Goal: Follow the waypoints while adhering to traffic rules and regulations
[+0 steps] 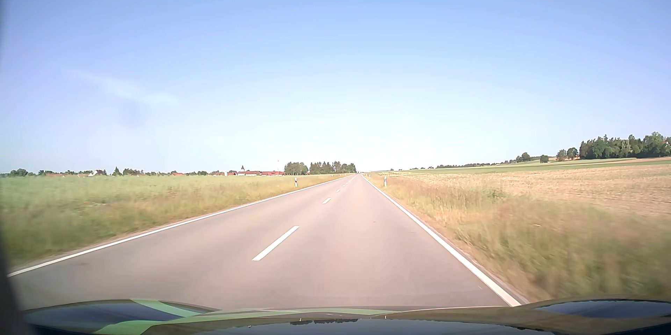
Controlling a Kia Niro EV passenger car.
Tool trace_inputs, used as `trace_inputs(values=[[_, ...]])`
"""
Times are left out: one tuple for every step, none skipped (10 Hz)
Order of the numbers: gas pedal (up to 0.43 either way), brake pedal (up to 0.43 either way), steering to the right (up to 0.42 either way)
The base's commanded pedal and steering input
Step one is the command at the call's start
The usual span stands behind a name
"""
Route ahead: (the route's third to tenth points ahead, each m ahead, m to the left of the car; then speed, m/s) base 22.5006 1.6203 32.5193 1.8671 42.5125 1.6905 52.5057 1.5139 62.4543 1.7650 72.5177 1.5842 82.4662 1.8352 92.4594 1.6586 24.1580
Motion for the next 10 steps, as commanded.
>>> trace_inputs(values=[[0.287, 0.0, -0.002], [0.299, 0.0, -0.001], [0.311, 0.0, -0.002], [0.311, 0.0, -0.002], [0.311, 0.0, -0.001], [0.311, 0.0, -0.001], [0.299, 0.0, -0.001], [0.28, 0.0, -0.002], [0.268, 0.0, -0.002], [0.268, 0.0, -0.002]])
